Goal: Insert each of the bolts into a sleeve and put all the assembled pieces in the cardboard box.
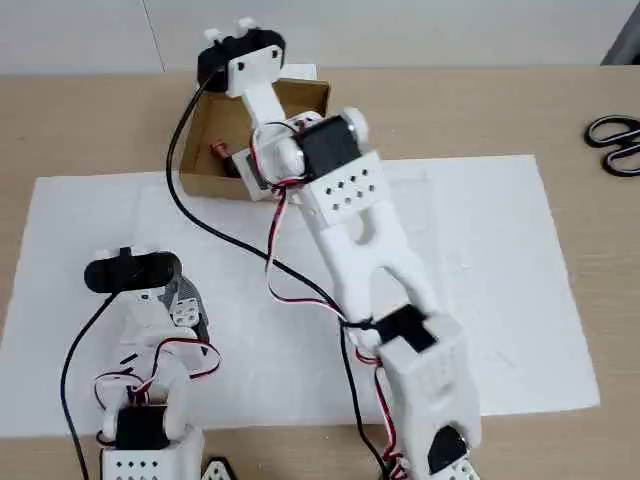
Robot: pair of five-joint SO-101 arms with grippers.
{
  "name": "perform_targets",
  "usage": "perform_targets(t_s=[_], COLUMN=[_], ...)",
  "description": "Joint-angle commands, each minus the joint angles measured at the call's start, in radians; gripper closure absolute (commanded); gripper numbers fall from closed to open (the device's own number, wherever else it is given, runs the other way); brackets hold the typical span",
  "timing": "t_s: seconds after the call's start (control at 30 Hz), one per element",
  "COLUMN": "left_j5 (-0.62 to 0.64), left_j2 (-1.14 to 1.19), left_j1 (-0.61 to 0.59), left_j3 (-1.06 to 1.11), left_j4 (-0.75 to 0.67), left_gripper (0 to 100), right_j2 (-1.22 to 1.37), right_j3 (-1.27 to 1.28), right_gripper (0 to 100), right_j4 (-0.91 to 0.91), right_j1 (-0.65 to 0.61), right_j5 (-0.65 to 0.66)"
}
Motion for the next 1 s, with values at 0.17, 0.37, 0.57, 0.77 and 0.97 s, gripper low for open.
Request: perform_targets(t_s=[0.17,0.37,0.57,0.77,0.97], left_j5=[0.006,0.006,0.006,0.006,0.006], left_j2=[-0.012,-0.012,-0.012,-0.012,-0.012], left_j1=[-0.003,-0.003,-0.003,-0.003,-0.003], left_j3=[-0.004,-0.004,-0.004,-0.004,-0.004], left_j4=[0.0,0.0,0.0,0.0,0.0], left_gripper=[99,99,99,99,99], right_j2=[-0.328,-0.541,-0.705,-0.886,-1.11], right_j3=[0.338,0.701,0.984,1.266,1.637], right_gripper=[80.9,80.9,80.9,80.9,80.9], right_j4=[0.005,-0.005,-0.124,-0.375,-0.634], right_j1=[0.099,0.15,0.188,0.312,0.418], right_j5=[0.005,-0.011,-0.163,-0.301,-0.325])
